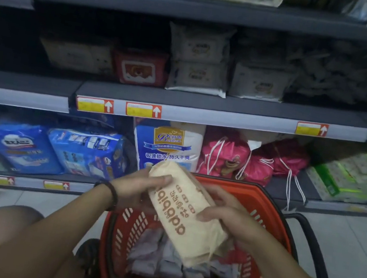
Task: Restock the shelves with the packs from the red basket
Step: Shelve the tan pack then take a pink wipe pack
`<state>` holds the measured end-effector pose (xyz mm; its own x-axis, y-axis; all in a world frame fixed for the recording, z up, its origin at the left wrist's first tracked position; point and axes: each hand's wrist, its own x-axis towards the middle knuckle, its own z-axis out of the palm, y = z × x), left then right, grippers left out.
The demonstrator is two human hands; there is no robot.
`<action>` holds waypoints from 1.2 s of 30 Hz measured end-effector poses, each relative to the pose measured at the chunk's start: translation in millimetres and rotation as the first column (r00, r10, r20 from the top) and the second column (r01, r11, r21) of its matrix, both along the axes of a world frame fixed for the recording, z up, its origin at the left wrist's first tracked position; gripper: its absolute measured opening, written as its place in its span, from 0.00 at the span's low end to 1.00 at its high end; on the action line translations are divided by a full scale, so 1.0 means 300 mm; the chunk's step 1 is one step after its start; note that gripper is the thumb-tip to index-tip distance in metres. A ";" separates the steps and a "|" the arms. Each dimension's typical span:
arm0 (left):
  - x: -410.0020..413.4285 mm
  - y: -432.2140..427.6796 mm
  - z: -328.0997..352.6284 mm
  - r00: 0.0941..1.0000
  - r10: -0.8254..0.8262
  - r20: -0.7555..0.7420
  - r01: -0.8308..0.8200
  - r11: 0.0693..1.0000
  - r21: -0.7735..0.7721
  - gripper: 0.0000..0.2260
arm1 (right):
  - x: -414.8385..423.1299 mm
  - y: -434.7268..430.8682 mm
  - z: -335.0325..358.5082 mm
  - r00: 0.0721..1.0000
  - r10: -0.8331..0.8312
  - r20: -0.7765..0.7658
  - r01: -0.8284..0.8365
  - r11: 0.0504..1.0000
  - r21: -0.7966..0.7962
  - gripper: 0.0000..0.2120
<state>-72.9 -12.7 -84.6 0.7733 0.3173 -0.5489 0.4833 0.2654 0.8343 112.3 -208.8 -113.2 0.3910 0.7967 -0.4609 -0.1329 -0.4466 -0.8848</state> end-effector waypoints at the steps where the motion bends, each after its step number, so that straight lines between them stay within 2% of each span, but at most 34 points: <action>1: -0.015 0.015 0.005 0.991 0.080 0.107 -0.067 0.990 -0.122 0.31 | 0.006 0.004 0.042 1.000 0.006 0.002 -0.006 0.999 0.041 0.37; 4: -0.051 0.011 0.040 0.930 0.229 0.286 -0.142 0.945 -0.295 0.42 | 0.020 0.023 0.141 0.999 0.044 0.020 -0.046 0.990 0.134 0.40; 6: -0.058 -0.006 0.054 0.883 0.320 0.343 -0.189 0.912 -0.363 0.47 | 0.010 0.048 0.191 0.993 0.090 0.078 -0.101 0.983 0.154 0.43; 9: -0.064 0.006 0.082 0.763 0.484 0.429 -0.351 0.867 -0.354 0.51 | -0.032 0.095 0.256 0.983 0.054 0.175 -0.085 0.981 0.175 0.44; 10: -0.069 0.017 0.099 0.713 0.533 0.457 -0.407 0.844 -0.350 0.51 | -0.048 0.111 0.277 0.976 0.001 0.220 -0.041 0.983 0.179 0.43; 12: -0.084 0.047 0.117 0.610 0.621 0.492 -0.513 0.783 -0.353 0.43 | -0.074 0.132 0.296 0.944 -0.207 0.257 0.155 0.966 0.208 0.39; 14: -0.107 0.080 0.129 0.497 0.702 0.509 -0.590 0.704 -0.395 0.34 | -0.112 0.133 0.297 0.894 -0.389 0.222 0.339 0.912 0.232 0.37; 16: -0.134 0.116 0.144 0.417 0.740 0.528 -0.608 0.658 -0.443 0.31 | -0.182 0.144 0.296 0.926 -0.365 0.095 0.341 0.917 0.206 0.35; 18: -0.168 0.146 0.175 0.382 0.751 0.538 -0.613 0.642 -0.460 0.32 | -0.260 0.189 0.309 0.962 -0.272 0.007 0.261 0.929 0.261 0.30; 21: -0.230 0.202 0.235 0.379 0.694 0.612 -0.622 0.681 -0.387 0.28 | -0.342 0.318 0.319 0.931 -0.353 0.092 0.292 0.872 0.394 0.21; 24: -0.317 0.285 0.316 0.416 0.590 0.692 -0.636 0.732 -0.243 0.20 | -0.399 0.455 0.338 0.911 -0.400 0.104 0.313 0.832 0.458 0.22; 26: -0.369 0.362 0.366 0.478 0.554 0.682 -0.687 0.720 -0.103 0.17 | -0.419 0.543 0.362 0.894 -0.424 0.146 0.302 0.811 0.502 0.22; 29: -0.422 0.506 0.410 0.576 0.529 0.623 -0.763 0.621 0.180 0.12 | -0.438 0.677 0.423 0.872 -0.416 0.260 0.224 0.809 0.543 0.20; 31: -0.439 0.594 0.410 0.617 0.495 0.612 -0.768 0.549 0.330 0.15 | -0.438 0.761 0.446 0.859 -0.387 0.336 0.142 0.810 0.569 0.23; 34: -0.441 0.667 0.367 0.597 0.449 0.665 -0.793 0.455 0.405 0.23 | -0.445 0.873 0.433 0.838 -0.365 0.407 0.078 0.816 0.572 0.27; 36: -0.432 0.714 0.335 0.567 0.443 0.695 -0.822 0.360 0.441 0.27 | -0.449 0.944 0.412 0.813 -0.366 0.452 0.064 0.828 0.557 0.28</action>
